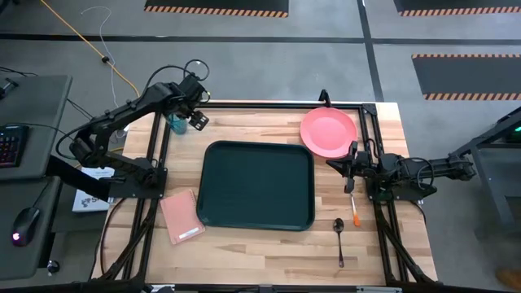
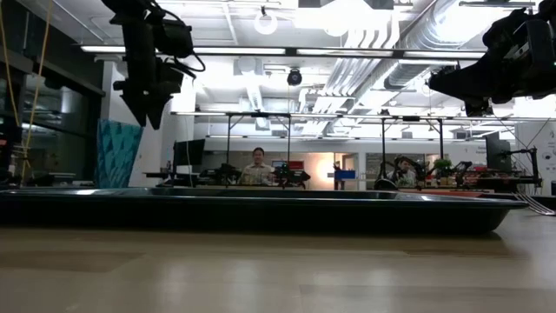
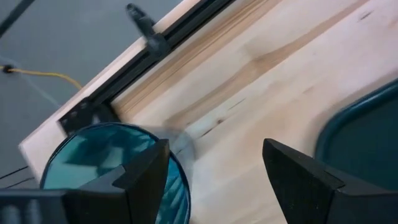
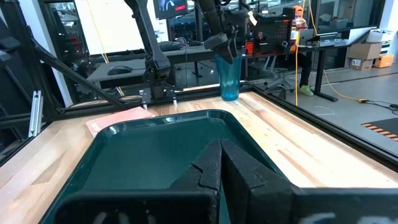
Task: Pick and place plate/cup/fork/spoon on tray
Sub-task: Put the blue cup on the black tray, then put the pink plate on the black tray to the right side of the blue cup
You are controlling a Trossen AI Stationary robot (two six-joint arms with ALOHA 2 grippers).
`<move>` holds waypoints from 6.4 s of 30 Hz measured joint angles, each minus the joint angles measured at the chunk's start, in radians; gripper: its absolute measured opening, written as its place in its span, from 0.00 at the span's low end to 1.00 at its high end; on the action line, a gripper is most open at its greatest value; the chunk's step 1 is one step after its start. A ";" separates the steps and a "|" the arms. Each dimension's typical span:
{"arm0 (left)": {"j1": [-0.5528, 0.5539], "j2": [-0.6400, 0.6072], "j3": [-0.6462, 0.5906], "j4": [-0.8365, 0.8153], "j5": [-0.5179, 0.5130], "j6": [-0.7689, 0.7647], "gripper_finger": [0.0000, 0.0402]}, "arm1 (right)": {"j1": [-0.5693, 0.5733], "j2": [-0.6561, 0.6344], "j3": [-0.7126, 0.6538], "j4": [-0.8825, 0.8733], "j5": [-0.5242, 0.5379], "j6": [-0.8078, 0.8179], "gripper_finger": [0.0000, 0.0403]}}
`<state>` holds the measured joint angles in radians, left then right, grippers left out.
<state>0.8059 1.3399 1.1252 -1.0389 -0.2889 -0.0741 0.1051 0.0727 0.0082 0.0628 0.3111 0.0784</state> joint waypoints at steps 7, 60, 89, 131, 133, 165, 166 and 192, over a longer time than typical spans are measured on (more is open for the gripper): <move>0.000 0.000 0.000 -0.017 -0.061 0.000 0.62 | 0.000 0.000 0.000 0.000 0.000 0.000 0.00; 0.119 0.142 0.000 -0.089 -0.062 -0.105 0.62 | 0.000 0.000 0.000 0.000 0.000 0.000 0.00; 0.053 0.097 0.156 -0.187 -0.049 -0.081 0.01 | 0.000 0.000 0.000 0.000 0.000 0.000 0.00; -0.708 0.119 0.033 -0.125 0.132 0.192 0.00 | 0.000 0.000 0.000 0.000 0.000 0.000 0.00; -0.689 0.116 0.012 -0.117 0.147 0.207 0.00 | 0.000 0.000 0.000 0.000 0.000 0.000 0.00; -0.675 0.117 0.003 -0.055 0.118 0.202 0.19 | 0.000 0.000 0.000 0.000 0.000 0.000 0.00; -0.675 0.117 0.003 -0.055 0.118 0.199 0.22 | 0.000 0.000 0.000 0.000 0.000 0.000 0.00; -0.675 0.034 0.379 -0.186 0.076 0.084 0.53 | 0.000 0.000 0.000 0.000 0.000 0.000 0.00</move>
<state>0.1307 1.3740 1.5041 -1.2252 -0.2127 0.0102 0.1051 0.0724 0.0084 0.0630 0.3111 0.0780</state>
